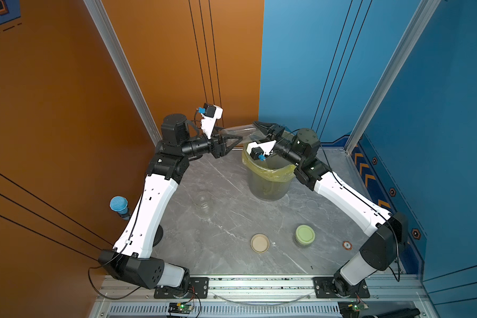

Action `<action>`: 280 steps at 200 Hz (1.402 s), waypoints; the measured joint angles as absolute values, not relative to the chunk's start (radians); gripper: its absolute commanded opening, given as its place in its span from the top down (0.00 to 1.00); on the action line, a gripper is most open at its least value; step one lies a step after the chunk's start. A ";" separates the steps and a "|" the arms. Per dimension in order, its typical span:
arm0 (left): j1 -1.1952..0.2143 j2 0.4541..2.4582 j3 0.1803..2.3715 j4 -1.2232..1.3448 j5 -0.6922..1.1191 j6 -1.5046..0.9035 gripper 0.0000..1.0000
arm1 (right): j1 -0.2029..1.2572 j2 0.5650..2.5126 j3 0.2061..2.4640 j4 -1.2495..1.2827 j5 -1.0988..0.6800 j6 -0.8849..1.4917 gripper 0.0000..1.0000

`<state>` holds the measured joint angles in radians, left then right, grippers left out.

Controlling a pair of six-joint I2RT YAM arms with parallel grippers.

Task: Empty moldy tea leaves from jars
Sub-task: Pour the moldy tea leaves from the jar into the trash bin.

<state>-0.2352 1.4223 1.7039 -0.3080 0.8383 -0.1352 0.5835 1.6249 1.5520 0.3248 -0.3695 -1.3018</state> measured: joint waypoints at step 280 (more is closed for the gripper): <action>-0.287 1.267 1.305 0.321 0.487 -0.094 0.56 | 0.359 1.414 1.510 0.265 -0.345 0.817 0.00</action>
<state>-0.2874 1.2667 1.3048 0.3206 0.4870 -0.0937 0.3592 1.4136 1.5101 0.2653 -0.3450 0.8165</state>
